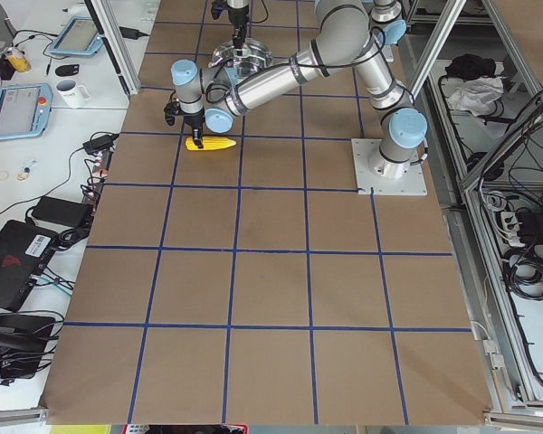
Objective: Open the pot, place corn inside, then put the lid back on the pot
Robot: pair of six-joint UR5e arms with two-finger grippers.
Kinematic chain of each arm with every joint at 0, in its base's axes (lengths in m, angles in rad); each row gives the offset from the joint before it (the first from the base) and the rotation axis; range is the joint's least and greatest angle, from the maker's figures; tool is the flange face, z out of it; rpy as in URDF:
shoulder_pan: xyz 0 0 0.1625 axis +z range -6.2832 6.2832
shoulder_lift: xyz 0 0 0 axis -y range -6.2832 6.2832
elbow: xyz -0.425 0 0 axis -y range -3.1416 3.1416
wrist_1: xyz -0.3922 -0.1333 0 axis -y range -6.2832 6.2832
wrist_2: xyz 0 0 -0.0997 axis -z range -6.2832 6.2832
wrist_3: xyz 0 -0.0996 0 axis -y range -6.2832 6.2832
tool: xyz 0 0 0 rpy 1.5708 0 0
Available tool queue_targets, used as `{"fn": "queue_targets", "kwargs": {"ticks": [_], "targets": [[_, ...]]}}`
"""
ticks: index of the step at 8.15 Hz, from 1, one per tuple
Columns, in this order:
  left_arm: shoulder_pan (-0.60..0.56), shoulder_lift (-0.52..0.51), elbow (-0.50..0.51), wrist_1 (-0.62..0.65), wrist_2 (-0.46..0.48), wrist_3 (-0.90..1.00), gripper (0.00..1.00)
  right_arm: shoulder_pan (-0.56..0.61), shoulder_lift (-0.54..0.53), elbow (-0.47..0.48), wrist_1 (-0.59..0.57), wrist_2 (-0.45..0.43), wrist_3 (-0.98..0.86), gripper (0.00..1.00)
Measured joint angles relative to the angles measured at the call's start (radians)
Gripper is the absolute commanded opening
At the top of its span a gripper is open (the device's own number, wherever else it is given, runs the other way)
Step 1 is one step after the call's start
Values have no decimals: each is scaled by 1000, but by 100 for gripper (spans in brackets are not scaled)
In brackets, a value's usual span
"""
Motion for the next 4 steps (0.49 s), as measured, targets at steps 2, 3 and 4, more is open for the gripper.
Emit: {"fn": "queue_targets", "kwargs": {"ticks": [2, 3, 4], "targets": [[-2, 40, 5, -29, 13, -3, 0, -1, -3, -5, 2, -5, 0, 11], [-3, 76, 7, -101, 15, -3, 0, -1, -14, -8, 3, -7, -1, 11], [-4, 116, 9, -179, 15, -5, 0, -2, -41, -10, 5, -8, -4, 9]]}}
